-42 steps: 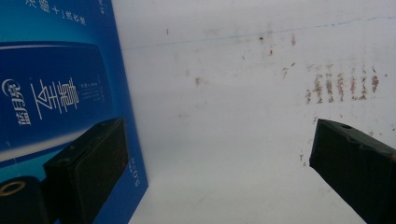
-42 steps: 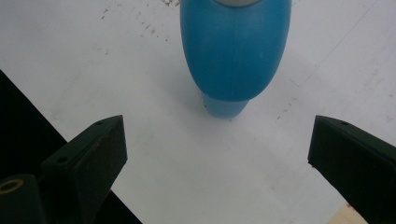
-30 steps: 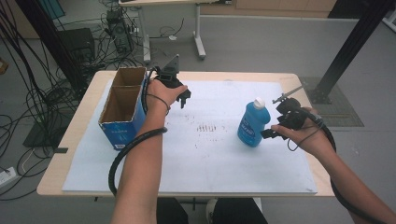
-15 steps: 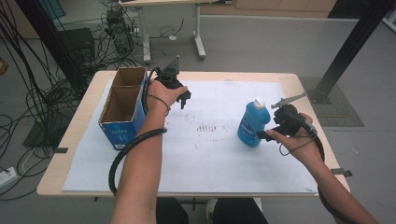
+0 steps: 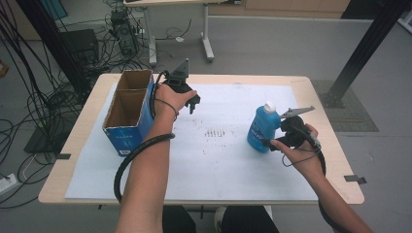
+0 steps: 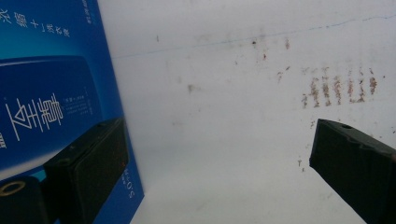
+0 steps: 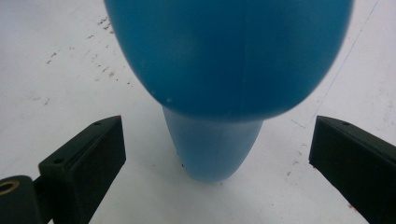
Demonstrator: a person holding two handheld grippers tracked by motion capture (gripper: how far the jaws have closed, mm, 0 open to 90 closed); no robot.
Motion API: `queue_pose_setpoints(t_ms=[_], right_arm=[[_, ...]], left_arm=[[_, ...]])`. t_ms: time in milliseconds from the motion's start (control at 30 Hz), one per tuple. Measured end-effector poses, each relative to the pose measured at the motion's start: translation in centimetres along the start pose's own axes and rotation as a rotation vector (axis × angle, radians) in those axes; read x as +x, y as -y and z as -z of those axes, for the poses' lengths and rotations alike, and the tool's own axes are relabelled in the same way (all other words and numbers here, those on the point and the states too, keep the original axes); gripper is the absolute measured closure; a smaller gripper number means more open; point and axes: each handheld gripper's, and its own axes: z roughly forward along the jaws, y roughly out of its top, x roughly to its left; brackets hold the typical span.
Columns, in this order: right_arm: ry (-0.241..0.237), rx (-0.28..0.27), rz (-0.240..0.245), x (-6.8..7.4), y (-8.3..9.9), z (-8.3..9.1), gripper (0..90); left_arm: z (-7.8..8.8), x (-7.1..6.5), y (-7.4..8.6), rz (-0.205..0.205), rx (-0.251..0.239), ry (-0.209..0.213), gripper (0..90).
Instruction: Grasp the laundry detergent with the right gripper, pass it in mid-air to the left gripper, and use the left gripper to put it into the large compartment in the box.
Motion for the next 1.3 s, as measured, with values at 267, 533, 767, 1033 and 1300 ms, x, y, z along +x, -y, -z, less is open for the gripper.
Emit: queue_pose_setpoints(t_ms=[267,533,767,1033,1300], right_arm=[[0.022,-0.063,-0.009,0.1,0.7,-0.6,3.3],[0.027,-0.097,-0.023,0.5,1.0,-1.3,3.1],[0.032,-0.108,-0.021,0.6,1.0,-1.8,3.1],[0.03,-0.127,-0.022,0.6,0.9,-2.2,3.0],[0.036,-0.135,-0.016,0.6,0.9,-2.2,3.0]], left_arm=[[-0.1,0.0,0.1,-0.003,-0.001,0.001,5.1],[-0.1,-0.2,0.0,-0.003,-0.001,0.003,5.1],[-0.2,-0.3,0.0,-0.001,0.002,0.004,5.1],[-0.2,-0.3,-0.1,-0.004,0.001,0.003,5.1],[-0.1,-0.2,-0.1,-0.002,0.001,0.002,5.1]])
